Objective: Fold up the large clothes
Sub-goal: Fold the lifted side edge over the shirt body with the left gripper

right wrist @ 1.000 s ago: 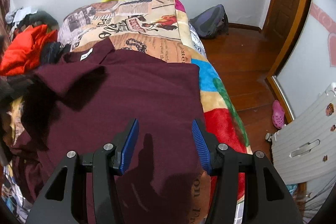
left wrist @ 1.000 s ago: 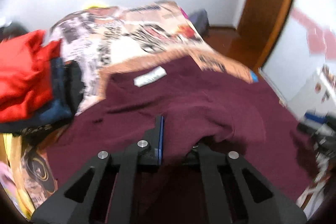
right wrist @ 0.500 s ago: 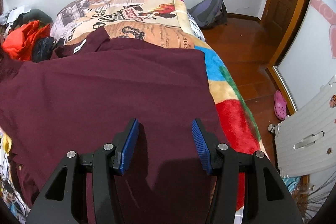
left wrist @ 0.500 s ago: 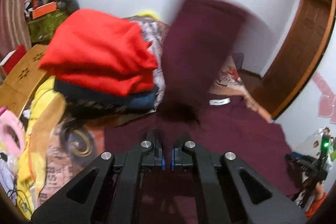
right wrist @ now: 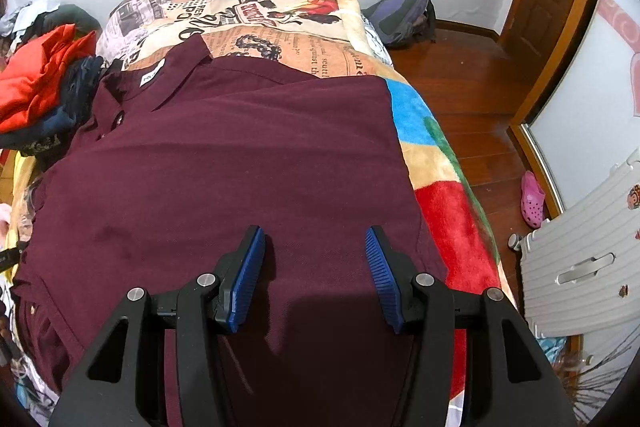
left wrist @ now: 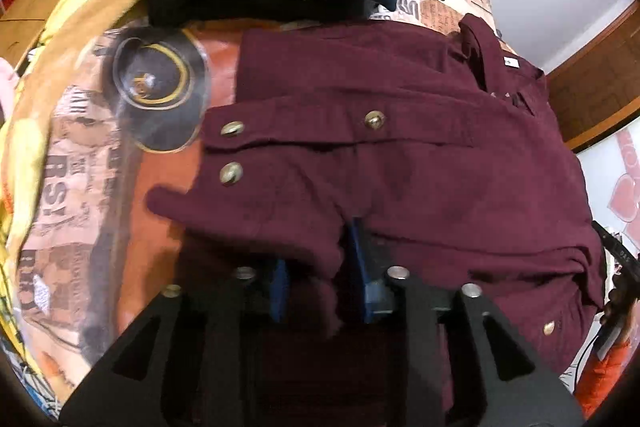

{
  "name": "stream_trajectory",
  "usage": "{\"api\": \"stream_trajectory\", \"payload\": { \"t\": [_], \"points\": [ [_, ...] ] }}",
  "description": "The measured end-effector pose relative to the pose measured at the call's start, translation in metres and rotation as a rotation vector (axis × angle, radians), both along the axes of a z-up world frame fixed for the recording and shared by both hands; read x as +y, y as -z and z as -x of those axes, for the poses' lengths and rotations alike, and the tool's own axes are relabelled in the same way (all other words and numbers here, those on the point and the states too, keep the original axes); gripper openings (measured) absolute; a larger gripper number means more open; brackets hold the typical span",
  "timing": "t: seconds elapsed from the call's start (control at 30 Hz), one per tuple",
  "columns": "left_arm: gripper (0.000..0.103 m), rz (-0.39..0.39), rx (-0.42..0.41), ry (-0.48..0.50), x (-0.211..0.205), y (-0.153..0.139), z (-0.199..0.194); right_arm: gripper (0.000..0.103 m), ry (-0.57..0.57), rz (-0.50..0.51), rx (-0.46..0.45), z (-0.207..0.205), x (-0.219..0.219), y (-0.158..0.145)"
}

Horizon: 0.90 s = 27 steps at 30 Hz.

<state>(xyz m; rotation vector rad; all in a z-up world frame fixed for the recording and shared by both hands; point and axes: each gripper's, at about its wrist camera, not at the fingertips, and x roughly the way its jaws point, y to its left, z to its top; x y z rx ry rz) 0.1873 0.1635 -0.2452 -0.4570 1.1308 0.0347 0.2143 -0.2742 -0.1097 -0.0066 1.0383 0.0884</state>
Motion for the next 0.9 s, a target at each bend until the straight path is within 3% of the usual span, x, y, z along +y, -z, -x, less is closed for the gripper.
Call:
{"api": "stream_trajectory", "payload": {
  "t": [0.23,0.33,0.47,0.63,0.9],
  "points": [
    [0.041,-0.046,-0.011,0.042,0.006,-0.02,0.02,0.049,-0.011,-0.02,0.018,-0.002,-0.001,-0.004],
    [0.066,-0.207,-0.033,0.004,0.013,-0.036,0.035,0.049,-0.016,-0.02,0.013,-0.003,-0.003,-0.008],
    [0.067,-0.295,-0.053,-0.042,0.038,-0.05,0.034,0.049,-0.015,-0.025,-0.008,-0.008,-0.006,-0.016],
    [0.067,-0.25,-0.07,-0.093,0.066,-0.05,0.004,0.049,-0.001,-0.056,-0.043,-0.021,-0.014,-0.03],
    [0.067,-0.064,-0.013,-0.08,0.096,-0.011,-0.058,0.049,0.036,-0.081,-0.052,-0.056,-0.032,-0.037]
  ]
}}
